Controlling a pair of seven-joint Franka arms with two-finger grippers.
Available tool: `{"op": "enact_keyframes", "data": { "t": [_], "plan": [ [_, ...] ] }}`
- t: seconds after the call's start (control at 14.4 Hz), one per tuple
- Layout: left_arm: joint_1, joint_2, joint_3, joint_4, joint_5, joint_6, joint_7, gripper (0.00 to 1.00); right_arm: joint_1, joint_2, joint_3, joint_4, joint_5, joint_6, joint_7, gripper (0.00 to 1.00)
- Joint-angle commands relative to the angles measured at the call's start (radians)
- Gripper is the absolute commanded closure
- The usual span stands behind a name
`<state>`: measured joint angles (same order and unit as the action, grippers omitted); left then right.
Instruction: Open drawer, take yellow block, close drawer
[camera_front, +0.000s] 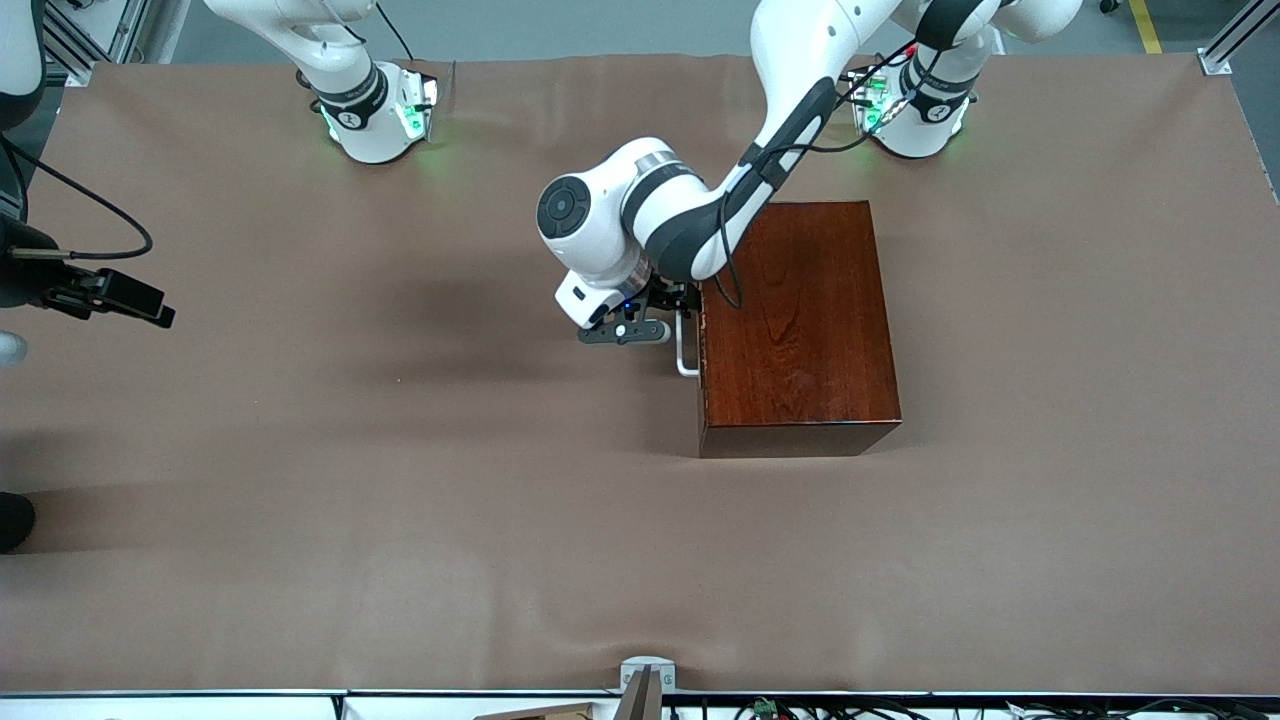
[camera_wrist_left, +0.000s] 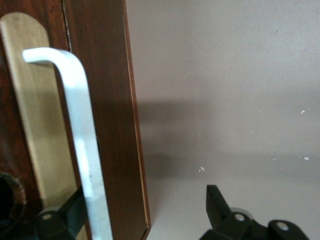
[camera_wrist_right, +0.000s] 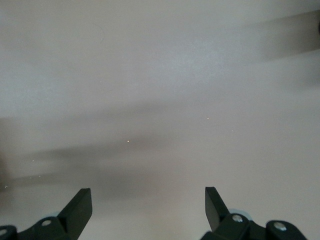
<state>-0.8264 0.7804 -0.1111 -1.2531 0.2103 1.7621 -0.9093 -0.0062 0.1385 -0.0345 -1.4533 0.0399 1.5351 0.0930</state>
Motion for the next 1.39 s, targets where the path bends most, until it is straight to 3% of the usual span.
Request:
{"op": "enact_keyframes", "data": {
  "t": [0.0, 1.32],
  "plan": [
    [-0.008, 0.011, 0.005, 0.029, 0.024, 0.016, -0.01, 0.0, -0.003, 0.004, 0.001, 0.008, 0.006, -0.006, 0.001, 0.0],
    [-0.054, 0.025, -0.012, 0.031, 0.009, 0.256, -0.097, 0.0, -0.005, 0.019, 0.001, 0.008, 0.009, -0.006, 0.001, 0.0]
  ]
}}
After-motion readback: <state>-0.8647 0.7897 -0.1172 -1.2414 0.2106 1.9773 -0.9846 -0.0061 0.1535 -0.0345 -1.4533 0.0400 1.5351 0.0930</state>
